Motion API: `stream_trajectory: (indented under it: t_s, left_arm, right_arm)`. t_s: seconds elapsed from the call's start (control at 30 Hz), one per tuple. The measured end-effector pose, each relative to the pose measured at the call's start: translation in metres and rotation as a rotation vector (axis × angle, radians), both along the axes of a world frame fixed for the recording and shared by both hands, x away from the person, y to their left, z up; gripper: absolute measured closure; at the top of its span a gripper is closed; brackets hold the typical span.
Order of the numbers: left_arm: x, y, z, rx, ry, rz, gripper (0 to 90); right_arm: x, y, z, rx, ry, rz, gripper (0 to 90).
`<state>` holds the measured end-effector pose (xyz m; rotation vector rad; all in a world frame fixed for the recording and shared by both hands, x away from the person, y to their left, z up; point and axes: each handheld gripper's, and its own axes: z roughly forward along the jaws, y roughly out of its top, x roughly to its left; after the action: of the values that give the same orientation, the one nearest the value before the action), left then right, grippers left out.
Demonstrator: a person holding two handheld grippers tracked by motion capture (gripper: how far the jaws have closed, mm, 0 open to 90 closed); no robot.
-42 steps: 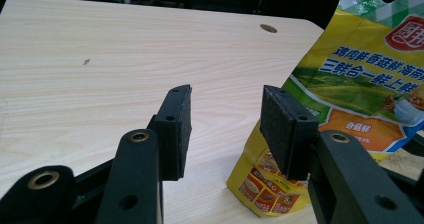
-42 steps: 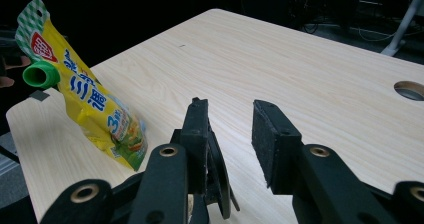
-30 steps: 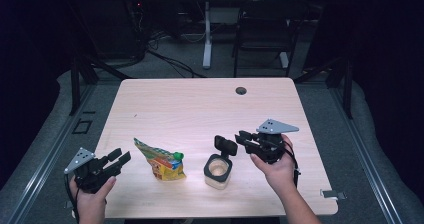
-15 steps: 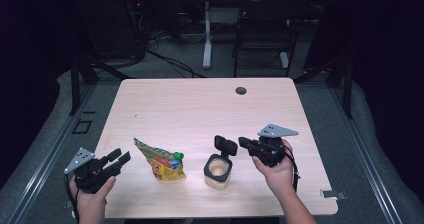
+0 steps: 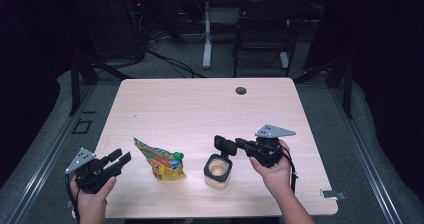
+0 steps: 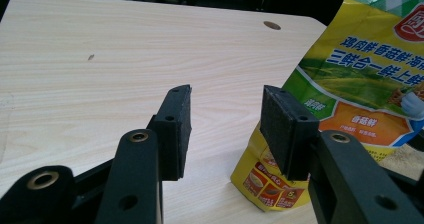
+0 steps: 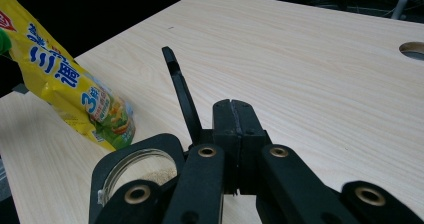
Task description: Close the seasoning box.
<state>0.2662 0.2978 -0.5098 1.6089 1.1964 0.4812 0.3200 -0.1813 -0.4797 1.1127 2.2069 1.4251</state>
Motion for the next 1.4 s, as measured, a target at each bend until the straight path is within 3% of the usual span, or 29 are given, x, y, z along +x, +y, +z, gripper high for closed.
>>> stream_trajectory:
  t_s: [0.73,0.93,1.4]
  left_arm:
    - [0.001,0.002,0.0,-0.013,0.003,0.013,55.7]
    - [0.001,0.002,0.0,-0.012,0.003,0.014,55.8]
    - [0.004,0.002,0.0,-0.017,0.0,0.009,55.8]
  right_arm:
    - [-0.005,0.003,0.001,0.002,-0.007,0.01,90.0]
    - [-0.002,0.005,0.008,0.032,-0.02,0.022,90.0]
    - [-0.009,0.011,0.007,0.018,-0.043,0.042,90.0]
